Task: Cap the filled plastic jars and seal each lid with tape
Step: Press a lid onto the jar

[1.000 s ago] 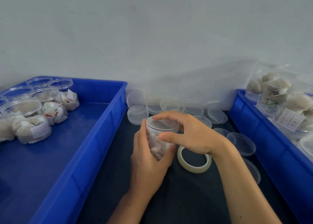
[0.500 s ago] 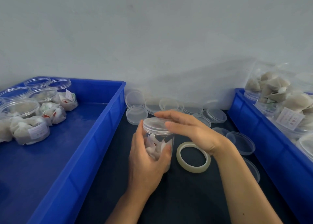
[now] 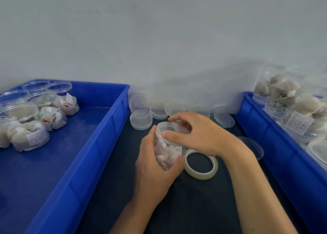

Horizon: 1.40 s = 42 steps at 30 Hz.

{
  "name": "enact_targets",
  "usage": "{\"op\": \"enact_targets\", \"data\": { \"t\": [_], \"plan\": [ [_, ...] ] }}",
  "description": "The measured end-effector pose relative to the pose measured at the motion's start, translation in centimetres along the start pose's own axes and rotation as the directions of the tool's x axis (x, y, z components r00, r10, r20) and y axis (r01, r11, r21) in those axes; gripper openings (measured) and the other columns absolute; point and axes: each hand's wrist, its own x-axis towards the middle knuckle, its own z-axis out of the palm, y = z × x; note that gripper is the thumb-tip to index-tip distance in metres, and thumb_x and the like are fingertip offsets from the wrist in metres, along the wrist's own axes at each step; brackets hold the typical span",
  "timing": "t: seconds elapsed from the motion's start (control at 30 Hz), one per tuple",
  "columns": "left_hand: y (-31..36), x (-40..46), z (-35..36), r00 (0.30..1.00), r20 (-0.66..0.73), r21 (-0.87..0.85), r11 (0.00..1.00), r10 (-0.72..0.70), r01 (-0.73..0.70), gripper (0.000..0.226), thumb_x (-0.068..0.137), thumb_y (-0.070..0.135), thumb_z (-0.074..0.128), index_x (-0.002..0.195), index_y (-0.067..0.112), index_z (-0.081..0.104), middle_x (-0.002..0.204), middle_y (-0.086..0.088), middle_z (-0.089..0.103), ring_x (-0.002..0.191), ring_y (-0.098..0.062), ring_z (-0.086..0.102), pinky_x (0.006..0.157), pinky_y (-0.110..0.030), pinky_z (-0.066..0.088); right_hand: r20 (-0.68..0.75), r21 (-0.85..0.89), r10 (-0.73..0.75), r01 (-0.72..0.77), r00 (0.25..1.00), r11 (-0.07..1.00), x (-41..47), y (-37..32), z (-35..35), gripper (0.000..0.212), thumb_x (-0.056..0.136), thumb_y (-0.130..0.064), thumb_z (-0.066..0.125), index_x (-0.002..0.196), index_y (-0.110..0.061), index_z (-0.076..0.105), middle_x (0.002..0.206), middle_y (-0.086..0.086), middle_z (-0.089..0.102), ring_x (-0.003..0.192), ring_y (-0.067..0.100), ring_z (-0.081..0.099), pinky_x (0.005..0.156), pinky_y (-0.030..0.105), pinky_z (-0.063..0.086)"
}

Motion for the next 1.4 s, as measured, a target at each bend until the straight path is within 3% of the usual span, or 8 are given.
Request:
{"op": "enact_targets", "data": {
  "t": [0.13,0.23,0.33,0.53,0.6,0.7,1.17,1.4],
  "plan": [
    [-0.4,-0.1,0.1,1.000,0.021,0.039,0.999,0.012,-0.013,0.095,0.074,0.059,0.083,0.157,0.049,0.036,0.138,0.026,0.054,0.130,0.002,0.055,0.090,-0.006,0.047,-0.041,-0.193,0.049,-0.056,0.998,0.980,-0.3,-0.8,0.1,0.096,0.068,-0.101,0.027,0.139,-0.043,0.056,0.134,-0.018,0.056,0.126,0.010,0.051,0.103,0.038,0.045],
    [-0.6,0.0,0.1,1.000,0.005,0.034,0.999,0.020,-0.020,0.093,0.076,0.064,0.081,0.157,0.050,0.037,0.136,0.021,0.056,0.128,-0.003,0.058,0.087,-0.014,0.054,0.059,-0.068,0.004,0.000,0.998,0.998,-0.5,-0.9,-0.4,0.082,0.085,-0.082,0.042,0.159,-0.047,0.036,0.161,-0.019,0.037,0.151,0.007,0.028,0.113,0.032,0.029],
    [-0.6,-0.1,0.1,1.000,0.001,0.031,1.000,0.005,-0.005,0.095,0.075,0.062,0.084,0.156,0.053,0.036,0.136,0.021,0.056,0.128,-0.005,0.059,0.084,-0.020,0.057,0.133,-0.019,-0.020,0.023,0.991,1.000,-0.7,-1.1,-0.7,0.071,0.094,-0.056,0.062,0.159,-0.050,0.033,0.162,-0.026,0.037,0.148,-0.003,0.032,0.112,0.026,0.031],
    [-0.2,-0.1,0.2,0.998,0.012,0.057,0.997,0.055,-0.055,0.090,0.078,0.060,0.082,0.154,0.058,0.033,0.131,0.024,0.056,0.126,0.001,0.058,0.089,-0.005,0.046,-0.101,-0.265,0.107,-0.130,0.989,0.955,-0.5,-1.7,0.7,0.098,0.074,-0.100,0.026,0.148,-0.039,0.050,0.144,-0.010,0.056,0.136,0.017,0.048,0.099,0.041,0.043],
    [-0.4,0.0,0.3,0.999,0.004,0.059,0.997,0.045,-0.045,0.093,0.078,0.060,0.083,0.157,0.053,0.034,0.130,0.022,0.057,0.121,-0.003,0.061,0.086,-0.009,0.049,-0.040,-0.218,0.095,-0.102,0.995,0.971,-0.5,-1.7,0.6,0.103,0.073,-0.097,0.021,0.159,-0.042,0.037,0.156,-0.007,0.044,0.149,0.019,0.035,0.111,0.044,0.036],
    [-0.5,0.1,0.3,0.999,-0.021,0.014,1.000,0.024,-0.024,0.095,0.076,0.060,0.086,0.156,0.055,0.035,0.134,0.023,0.057,0.122,-0.002,0.062,0.083,-0.014,0.056,0.082,-0.105,0.017,-0.009,0.996,0.994,-0.5,-1.7,0.1,0.083,0.087,-0.071,0.049,0.163,-0.046,0.027,0.168,-0.018,0.030,0.155,0.007,0.025,0.119,0.036,0.031],
    [-0.5,-0.3,0.5,1.000,-0.003,0.031,0.999,-0.021,0.021,0.094,0.080,0.042,0.088,0.159,0.040,0.038,0.138,0.015,0.059,0.131,-0.008,0.059,0.093,-0.037,0.060,-0.059,-0.260,0.016,-0.030,0.998,0.965,-0.1,-1.9,1.3,0.072,0.084,-0.081,0.055,0.132,-0.026,0.059,0.121,-0.011,0.055,0.116,0.016,0.054,0.091,0.037,0.045],
    [-0.1,-0.2,0.6,0.998,-0.055,0.041,0.998,-0.042,0.044,0.093,0.070,0.061,0.088,0.150,0.047,0.043,0.136,0.022,0.059,0.125,-0.001,0.061,0.086,-0.020,0.056,-0.029,-0.123,0.013,-0.016,1.000,0.992,0.0,-1.6,1.2,0.076,0.087,-0.087,0.038,0.134,-0.032,0.062,0.127,-0.008,0.058,0.122,0.016,0.051,0.100,0.038,0.044]
  ]
}}
